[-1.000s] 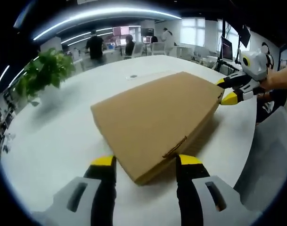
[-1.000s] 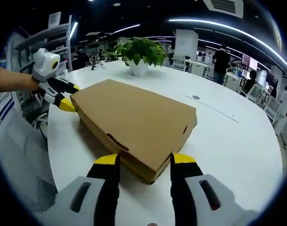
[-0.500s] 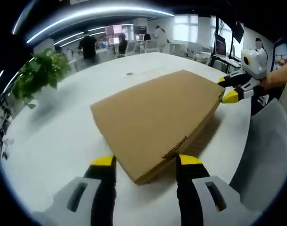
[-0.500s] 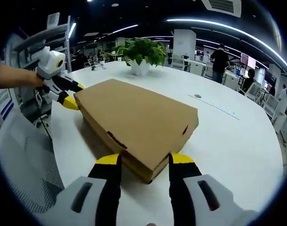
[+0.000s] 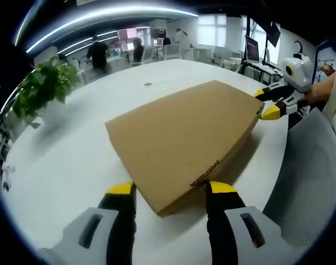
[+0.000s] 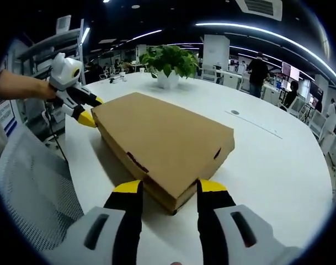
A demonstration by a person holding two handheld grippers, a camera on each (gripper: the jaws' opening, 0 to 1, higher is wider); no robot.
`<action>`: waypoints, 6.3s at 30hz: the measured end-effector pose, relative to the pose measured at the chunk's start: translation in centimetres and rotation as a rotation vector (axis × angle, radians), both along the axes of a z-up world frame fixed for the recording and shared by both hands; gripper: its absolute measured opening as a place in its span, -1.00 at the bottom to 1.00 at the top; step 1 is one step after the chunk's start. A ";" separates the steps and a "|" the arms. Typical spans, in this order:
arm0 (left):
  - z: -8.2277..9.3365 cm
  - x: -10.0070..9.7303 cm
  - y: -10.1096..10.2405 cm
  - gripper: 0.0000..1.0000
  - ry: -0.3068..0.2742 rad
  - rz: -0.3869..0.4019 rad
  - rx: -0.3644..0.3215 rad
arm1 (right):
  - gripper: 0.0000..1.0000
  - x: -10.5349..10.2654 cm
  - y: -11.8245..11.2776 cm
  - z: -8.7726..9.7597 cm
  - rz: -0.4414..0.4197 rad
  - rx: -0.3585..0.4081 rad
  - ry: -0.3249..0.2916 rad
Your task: Operate the shoe box by opening the lid, removing the specified soft item, and placing it in the target area until the item is outside and the box remains undamaged.
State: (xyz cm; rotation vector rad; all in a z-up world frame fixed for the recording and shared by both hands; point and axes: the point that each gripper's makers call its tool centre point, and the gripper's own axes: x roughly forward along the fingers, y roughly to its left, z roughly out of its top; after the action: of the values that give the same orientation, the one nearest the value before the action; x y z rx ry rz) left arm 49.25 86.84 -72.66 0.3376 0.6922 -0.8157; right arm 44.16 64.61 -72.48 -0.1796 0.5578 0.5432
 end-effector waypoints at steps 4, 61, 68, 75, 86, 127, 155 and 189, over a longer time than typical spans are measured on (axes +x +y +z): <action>0.0 -0.4 0.2 0.00 0.002 -0.004 0.005 | -0.30 -0.3 0.1 0.0 0.006 -0.006 -0.002; 5.7 -0.9 -0.2 0.21 -0.072 0.012 -0.070 | -0.21 -0.1 0.2 6.7 0.044 0.039 -0.118; 7.1 -0.1 -0.2 0.17 -0.102 0.008 -0.063 | -0.20 0.7 0.1 8.1 0.046 0.039 -0.142; 8.3 1.1 -0.1 0.06 -0.138 0.029 -0.065 | -0.19 1.6 -0.1 9.3 0.046 0.042 -0.160; 10.2 3.6 0.1 -0.18 -0.197 0.074 -0.059 | -0.19 3.6 -0.4 11.0 0.037 0.051 -0.190; 12.7 11.6 1.5 -0.98 -0.259 0.225 -0.070 | -0.55 9.7 -3.2 11.7 -0.052 -0.001 -0.267; 12.2 16.0 0.5 -0.97 -0.251 0.191 -0.050 | -0.88 11.9 -5.4 4.6 -0.120 -0.064 -0.156; 8.3 20.6 -0.6 -0.91 -0.197 0.196 -0.026 | -0.99 13.8 -5.9 4.1 -0.156 -0.040 -0.121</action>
State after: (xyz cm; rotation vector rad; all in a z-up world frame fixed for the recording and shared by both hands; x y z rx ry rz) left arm 69.87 86.26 -64.35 0.3166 0.5210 -0.5953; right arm 57.98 58.75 -68.42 -0.2037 0.4610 0.3668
